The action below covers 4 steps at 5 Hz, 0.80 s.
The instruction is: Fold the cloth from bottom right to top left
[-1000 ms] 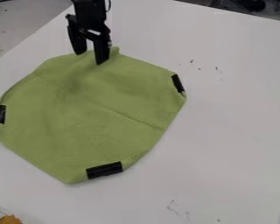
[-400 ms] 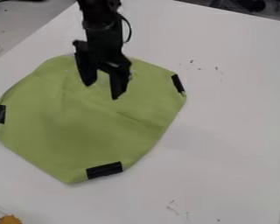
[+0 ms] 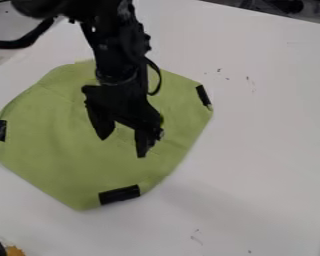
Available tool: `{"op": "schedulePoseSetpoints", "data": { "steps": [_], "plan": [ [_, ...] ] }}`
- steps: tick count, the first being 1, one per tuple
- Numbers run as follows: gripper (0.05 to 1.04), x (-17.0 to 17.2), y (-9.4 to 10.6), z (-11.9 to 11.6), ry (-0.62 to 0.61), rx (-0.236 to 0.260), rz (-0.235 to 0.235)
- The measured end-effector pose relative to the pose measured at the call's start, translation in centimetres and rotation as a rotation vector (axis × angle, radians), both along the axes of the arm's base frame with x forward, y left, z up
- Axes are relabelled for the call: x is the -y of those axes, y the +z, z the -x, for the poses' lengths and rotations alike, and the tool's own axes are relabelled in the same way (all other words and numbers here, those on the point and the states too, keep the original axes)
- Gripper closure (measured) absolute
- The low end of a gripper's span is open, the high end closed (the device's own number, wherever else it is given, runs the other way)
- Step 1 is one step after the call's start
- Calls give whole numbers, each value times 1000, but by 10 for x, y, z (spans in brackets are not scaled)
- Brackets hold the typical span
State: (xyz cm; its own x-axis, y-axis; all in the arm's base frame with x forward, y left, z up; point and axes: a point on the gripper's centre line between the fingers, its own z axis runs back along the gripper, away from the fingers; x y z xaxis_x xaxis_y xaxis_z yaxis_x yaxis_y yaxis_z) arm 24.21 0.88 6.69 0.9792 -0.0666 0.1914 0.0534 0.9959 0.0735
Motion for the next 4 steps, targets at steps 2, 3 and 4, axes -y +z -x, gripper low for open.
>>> {"op": "schedulePoseSetpoints", "data": {
  "steps": [2,3,4],
  "plan": [
    [83,2,-11,10,36,24,-5],
    [83,1,-18,12,16,-2,5],
    [83,2,-24,19,50,-17,9]
  ]
}}
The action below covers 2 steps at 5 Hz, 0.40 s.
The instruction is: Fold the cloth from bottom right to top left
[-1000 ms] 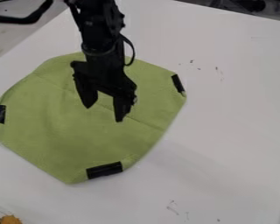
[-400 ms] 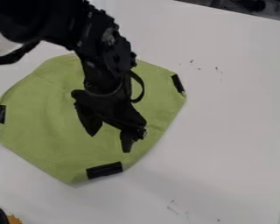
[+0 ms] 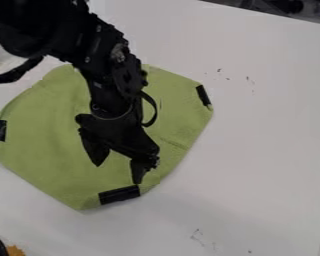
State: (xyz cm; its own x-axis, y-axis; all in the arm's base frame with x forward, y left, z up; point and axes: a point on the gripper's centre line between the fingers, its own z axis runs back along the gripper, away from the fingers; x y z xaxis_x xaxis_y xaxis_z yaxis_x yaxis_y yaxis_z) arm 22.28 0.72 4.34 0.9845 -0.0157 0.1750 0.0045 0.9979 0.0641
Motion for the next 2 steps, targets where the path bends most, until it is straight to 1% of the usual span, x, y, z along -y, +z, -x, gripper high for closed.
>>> {"op": "schedulePoseSetpoints", "data": {
  "steps": [1,2],
  "plan": [
    [83,0,0,3,-16,-18,-3],
    [83,-1,-4,8,-14,-34,14]
  ]
}}
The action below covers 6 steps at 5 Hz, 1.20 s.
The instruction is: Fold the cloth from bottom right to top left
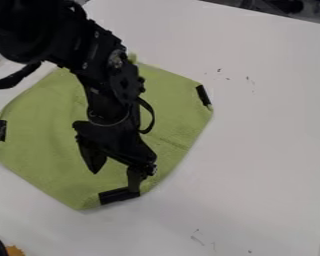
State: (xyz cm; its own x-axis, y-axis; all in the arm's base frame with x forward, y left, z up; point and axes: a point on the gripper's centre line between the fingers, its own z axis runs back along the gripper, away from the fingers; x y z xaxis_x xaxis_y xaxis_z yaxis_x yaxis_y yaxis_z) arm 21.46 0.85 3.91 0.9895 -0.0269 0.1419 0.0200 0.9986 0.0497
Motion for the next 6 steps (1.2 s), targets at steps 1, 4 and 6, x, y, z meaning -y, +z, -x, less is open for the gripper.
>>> {"op": "schedulePoseSetpoints", "data": {
  "steps": [1,4,6],
  "plan": [
    [83,-3,-6,1,-9,-18,38],
    [83,-6,-31,1,-43,-21,121],
    [403,-3,-35,6,-47,-18,122]
  ]
}}
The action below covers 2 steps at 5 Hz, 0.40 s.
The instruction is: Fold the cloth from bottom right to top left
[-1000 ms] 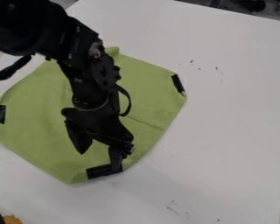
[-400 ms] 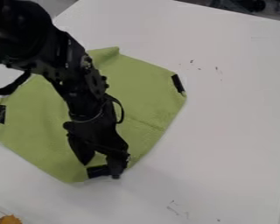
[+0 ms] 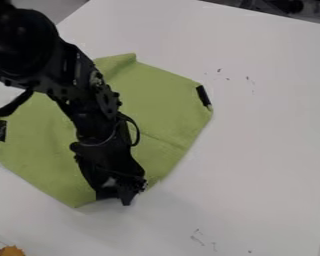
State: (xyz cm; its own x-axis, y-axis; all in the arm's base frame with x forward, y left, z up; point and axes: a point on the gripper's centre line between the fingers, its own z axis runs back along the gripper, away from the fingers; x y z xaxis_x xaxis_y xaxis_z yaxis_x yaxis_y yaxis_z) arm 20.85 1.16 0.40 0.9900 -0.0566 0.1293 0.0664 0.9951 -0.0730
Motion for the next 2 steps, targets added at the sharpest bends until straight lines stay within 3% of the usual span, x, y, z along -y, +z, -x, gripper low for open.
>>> {"op": "schedulePoseSetpoints", "data": {
  "steps": [1,2],
  "plan": [
    [684,3,1,1,-11,4,-6],
    [890,4,12,1,-26,-6,-16]
  ]
}}
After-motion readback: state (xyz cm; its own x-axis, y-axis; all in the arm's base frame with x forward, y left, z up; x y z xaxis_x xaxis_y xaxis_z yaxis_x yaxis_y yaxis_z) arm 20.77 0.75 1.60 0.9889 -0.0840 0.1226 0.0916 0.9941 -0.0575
